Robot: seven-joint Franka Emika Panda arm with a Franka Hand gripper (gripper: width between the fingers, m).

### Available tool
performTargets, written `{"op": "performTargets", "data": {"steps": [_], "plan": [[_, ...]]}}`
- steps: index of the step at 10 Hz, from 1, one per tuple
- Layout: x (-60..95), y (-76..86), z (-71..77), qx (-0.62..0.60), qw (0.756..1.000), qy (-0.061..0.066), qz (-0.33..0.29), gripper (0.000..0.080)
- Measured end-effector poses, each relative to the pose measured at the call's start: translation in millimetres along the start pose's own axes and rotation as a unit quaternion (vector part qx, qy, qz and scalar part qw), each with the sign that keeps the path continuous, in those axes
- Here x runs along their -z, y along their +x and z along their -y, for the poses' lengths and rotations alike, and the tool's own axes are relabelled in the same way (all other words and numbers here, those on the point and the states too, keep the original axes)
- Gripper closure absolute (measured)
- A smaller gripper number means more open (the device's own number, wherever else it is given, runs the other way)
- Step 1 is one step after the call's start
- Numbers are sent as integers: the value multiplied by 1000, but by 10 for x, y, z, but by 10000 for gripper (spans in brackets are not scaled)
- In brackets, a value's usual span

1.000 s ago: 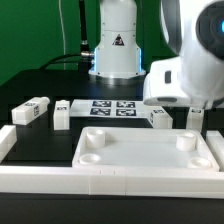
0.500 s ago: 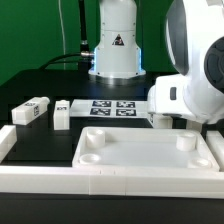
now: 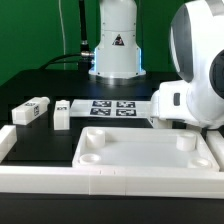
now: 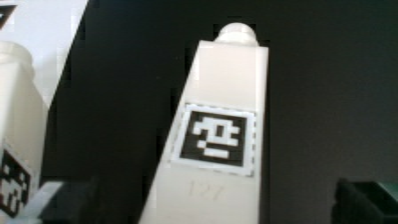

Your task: Assemble desk

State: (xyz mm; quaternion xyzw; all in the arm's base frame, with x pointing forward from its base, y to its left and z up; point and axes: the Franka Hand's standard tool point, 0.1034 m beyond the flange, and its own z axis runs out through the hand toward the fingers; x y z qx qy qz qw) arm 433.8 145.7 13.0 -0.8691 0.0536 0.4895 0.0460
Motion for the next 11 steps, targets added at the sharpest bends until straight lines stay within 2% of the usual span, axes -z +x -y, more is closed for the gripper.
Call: {"op": "performTargets", "data": {"steps": [1, 3, 6, 7, 8, 11], "plan": [[-5, -1, 7, 1, 1000, -1, 0, 177], [-9, 0, 8, 1, 1000, -1, 0, 516], [7, -9, 3, 11, 1000, -2, 0, 512], [57, -41, -7, 29, 1000, -3, -3, 511], [141, -83, -25, 44, 999, -1, -8, 511], [497, -341, -151, 83, 996, 6, -19, 511]]}}
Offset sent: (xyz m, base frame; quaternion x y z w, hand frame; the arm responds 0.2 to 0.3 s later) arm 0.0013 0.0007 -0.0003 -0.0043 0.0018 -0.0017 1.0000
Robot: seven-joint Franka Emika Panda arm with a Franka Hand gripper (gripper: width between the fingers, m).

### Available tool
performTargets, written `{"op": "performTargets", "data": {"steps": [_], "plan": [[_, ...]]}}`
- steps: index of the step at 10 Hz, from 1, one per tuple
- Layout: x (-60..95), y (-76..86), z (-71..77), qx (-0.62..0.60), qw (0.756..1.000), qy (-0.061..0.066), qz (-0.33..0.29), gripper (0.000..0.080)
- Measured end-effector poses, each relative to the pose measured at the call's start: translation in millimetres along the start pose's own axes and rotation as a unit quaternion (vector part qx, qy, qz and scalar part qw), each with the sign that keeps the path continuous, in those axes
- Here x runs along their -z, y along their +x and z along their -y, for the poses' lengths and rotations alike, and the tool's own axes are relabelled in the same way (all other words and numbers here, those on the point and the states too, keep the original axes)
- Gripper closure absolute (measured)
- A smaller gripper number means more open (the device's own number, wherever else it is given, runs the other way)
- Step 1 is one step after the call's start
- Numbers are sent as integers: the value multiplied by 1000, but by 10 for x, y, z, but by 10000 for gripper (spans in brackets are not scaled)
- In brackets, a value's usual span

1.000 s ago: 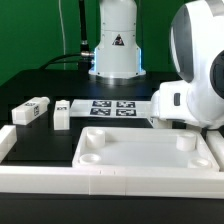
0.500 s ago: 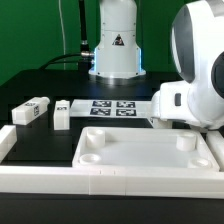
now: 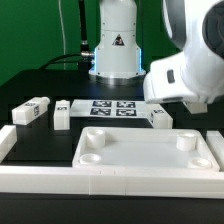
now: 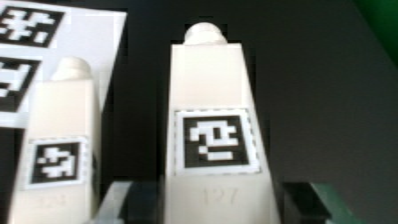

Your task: Assemble desk

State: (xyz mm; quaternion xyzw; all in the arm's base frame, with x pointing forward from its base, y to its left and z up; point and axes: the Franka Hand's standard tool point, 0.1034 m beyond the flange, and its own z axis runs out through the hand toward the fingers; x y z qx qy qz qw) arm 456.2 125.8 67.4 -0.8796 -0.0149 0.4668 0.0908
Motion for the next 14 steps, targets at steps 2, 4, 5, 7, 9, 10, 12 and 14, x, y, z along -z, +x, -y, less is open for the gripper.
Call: {"op": "performTargets", "data": {"steps": [2, 4, 5, 7, 9, 10, 12, 14], "plan": [[5, 9, 7, 6, 1000, -3, -4, 511], [28, 42, 2, 7, 1000, -2, -15, 509], [113, 62, -42, 21, 999, 2, -35, 509], [367, -100, -95, 28, 996, 2, -88, 509], [653, -216, -116, 28, 989, 0, -144, 509], [847, -278, -111, 29, 986, 1, -164, 509], [896, -165, -127, 25, 968, -5, -249, 509], [965, -137, -169, 32, 952, -12, -306, 509]]}}
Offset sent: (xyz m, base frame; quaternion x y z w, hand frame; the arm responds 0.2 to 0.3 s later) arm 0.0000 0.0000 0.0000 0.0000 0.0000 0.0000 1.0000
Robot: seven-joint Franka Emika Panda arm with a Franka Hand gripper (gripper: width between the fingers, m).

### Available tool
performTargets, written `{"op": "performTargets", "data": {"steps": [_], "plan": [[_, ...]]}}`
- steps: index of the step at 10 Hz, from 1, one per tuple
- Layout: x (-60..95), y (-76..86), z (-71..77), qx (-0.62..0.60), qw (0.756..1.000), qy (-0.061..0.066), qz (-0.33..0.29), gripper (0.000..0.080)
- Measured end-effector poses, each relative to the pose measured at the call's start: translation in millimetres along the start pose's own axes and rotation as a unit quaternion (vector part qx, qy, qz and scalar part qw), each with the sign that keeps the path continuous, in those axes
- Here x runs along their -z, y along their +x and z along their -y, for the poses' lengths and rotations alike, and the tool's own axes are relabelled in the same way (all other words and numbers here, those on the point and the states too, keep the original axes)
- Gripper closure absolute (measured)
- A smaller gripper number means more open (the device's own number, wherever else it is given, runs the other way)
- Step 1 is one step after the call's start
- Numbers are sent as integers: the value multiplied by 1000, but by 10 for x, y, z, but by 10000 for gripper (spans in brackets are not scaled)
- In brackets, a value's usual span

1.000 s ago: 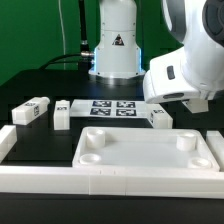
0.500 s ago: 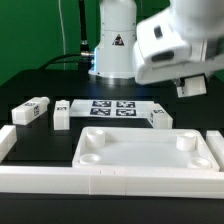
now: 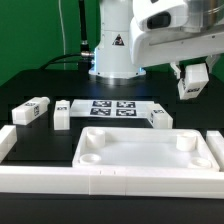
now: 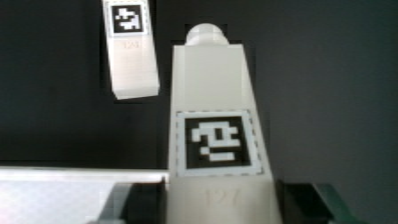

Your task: Assemble desk

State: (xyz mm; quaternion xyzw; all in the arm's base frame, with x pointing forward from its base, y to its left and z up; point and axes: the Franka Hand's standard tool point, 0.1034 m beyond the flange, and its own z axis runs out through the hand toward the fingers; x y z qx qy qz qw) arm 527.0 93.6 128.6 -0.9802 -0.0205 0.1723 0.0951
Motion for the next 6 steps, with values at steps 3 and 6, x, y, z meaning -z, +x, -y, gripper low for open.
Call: {"op": "performTargets", "data": {"steps": [3, 6], "plan": [[264, 164, -78, 21, 994, -13, -103, 509], [301, 241, -116, 21, 979, -26, -202, 509]]}}
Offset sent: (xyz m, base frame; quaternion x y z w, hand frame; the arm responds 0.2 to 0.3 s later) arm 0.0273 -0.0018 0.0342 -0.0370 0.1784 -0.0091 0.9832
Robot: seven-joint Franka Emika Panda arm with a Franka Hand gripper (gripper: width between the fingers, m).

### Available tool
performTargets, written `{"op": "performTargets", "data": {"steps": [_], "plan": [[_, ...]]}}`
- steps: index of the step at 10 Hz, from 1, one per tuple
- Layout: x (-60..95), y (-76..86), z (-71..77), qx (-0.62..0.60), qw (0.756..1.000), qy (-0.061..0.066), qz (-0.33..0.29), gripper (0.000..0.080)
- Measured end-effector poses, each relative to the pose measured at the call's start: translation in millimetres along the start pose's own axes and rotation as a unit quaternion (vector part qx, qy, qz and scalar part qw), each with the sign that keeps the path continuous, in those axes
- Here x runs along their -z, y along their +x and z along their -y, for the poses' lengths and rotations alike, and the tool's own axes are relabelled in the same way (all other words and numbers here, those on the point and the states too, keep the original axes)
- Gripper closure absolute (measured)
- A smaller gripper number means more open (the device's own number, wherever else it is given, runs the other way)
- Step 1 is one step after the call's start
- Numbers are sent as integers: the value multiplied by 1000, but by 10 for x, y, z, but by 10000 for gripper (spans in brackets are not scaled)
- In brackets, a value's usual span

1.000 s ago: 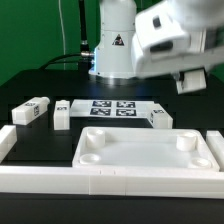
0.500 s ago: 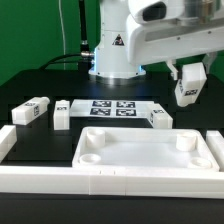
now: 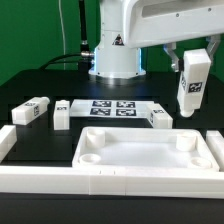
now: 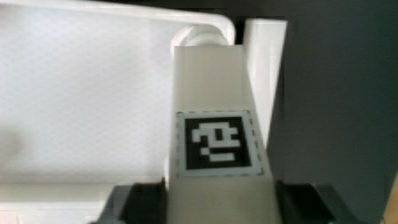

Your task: Assemble desk

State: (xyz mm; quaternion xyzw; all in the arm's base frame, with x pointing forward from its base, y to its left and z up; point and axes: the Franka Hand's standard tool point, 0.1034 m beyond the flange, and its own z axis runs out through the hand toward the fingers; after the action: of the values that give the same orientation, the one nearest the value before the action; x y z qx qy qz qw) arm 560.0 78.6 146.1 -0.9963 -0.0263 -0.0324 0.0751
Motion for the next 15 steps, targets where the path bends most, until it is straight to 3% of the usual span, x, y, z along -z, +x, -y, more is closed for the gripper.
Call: {"op": "performTargets", "data": {"steps": [3, 4, 6, 10, 11, 13, 15], "plan": [[-13, 136, -74, 15, 994, -19, -110, 509], [-15, 252, -108, 40, 988, -27, -144, 509], [-58, 360, -51, 87, 986, -32, -141, 509], [-83, 354, -63, 85, 986, -31, -140, 509], [-111, 403, -51, 99, 984, -34, -145, 509], [-126, 674, -44, 122, 980, -34, -152, 509], [-137, 735, -47, 129, 979, -34, -155, 509]]}}
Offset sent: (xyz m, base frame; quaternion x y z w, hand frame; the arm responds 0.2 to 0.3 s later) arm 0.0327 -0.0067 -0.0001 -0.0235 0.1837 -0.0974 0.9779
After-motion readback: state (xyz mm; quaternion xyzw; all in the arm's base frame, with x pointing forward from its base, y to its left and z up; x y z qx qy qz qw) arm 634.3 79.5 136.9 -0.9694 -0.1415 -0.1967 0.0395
